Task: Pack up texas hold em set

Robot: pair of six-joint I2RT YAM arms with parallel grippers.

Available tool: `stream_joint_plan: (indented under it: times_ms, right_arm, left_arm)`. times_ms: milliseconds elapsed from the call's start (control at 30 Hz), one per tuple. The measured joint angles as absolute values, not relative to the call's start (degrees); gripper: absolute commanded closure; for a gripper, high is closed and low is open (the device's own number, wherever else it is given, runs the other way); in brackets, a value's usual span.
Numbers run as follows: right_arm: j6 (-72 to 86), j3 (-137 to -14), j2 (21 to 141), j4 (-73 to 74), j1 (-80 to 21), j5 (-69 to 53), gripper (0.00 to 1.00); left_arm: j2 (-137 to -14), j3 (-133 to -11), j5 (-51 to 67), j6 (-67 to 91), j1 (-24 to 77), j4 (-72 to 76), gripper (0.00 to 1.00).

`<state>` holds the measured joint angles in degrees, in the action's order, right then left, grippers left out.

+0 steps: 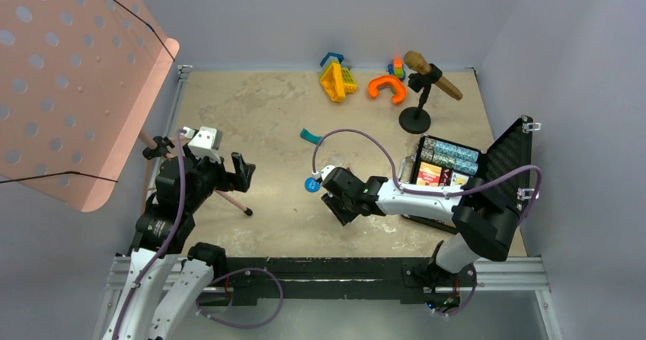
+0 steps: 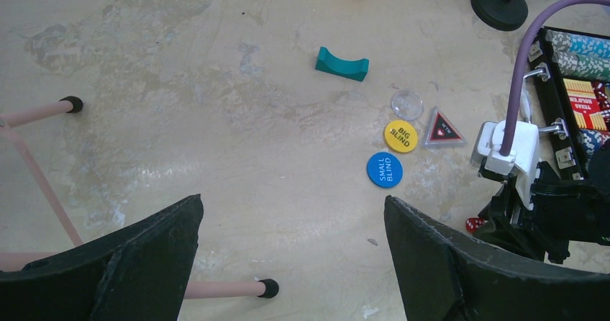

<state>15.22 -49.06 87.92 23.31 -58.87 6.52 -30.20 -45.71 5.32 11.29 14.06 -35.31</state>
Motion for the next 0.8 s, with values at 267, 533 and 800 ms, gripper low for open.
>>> stream_joint_plan:
  times_ms: [267, 533, 800]
  right_arm:
    - [15.18, -49.54, 88.79, 23.81, -59.09, 6.81, 0.69]
    - [15.29, -50.61, 90.13, 24.86, -59.66, 8.16, 0.75]
    - [16.12, -51.13, 90.35, 25.45, -60.01, 10.02, 1.00]
  left_arm:
    - [-30.11, -45.74, 5.32, 11.29, 14.06, -35.31, 0.01]
    - [-30.09, -45.71, 5.30, 11.29, 14.06, -35.33, 0.01]
    - [-29.95, -45.74, 5.30, 11.31, 14.06, -35.33, 0.01]
